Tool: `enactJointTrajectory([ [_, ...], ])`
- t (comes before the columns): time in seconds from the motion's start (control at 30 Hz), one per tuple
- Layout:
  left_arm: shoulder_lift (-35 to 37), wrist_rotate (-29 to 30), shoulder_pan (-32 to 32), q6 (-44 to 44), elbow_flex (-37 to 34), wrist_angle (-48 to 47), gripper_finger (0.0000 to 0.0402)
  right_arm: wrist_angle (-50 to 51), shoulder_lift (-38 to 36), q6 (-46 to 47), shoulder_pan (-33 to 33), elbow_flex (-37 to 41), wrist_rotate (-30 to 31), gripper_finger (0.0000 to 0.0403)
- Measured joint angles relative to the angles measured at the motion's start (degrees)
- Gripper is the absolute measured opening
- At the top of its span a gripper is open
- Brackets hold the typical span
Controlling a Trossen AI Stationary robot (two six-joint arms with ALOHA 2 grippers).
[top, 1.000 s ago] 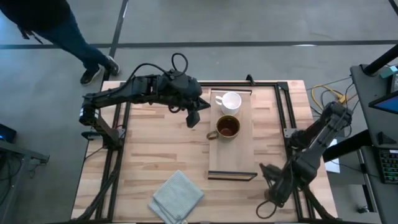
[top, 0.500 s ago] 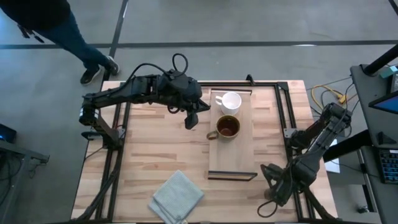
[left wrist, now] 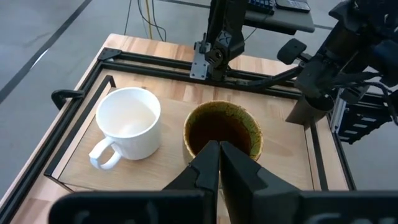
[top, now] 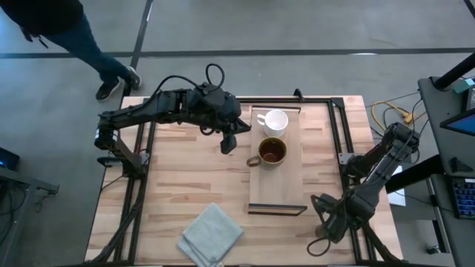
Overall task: Stack small to large cups/mugs on shelf
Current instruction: Put the black cup on the shelf
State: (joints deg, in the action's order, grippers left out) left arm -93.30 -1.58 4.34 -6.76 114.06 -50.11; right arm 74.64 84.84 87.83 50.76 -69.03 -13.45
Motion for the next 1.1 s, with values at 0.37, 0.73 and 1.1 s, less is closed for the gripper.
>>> enactJointTrajectory([
  [0.37, 0.0, 0.0, 0.02, -0.26, 0.0, 0.01, 0.0, -1.23, 0.02, -0.24, -0.02, 3.91, -0.01, 0.0062],
  [0.73, 0.0, 0.0, 0.02, -0.29, 0.17, 0.11, 0.0, 3.43, -1.75, 0.4, -0.04, -6.75, -0.48, 0.001],
  [1.1, 0.0, 0.0, 0.02, -0.33, 0.15, 0.02, 0.0, 15.45, -5.39, 1.64, -0.26, -26.54, 14.03, 0.0009],
])
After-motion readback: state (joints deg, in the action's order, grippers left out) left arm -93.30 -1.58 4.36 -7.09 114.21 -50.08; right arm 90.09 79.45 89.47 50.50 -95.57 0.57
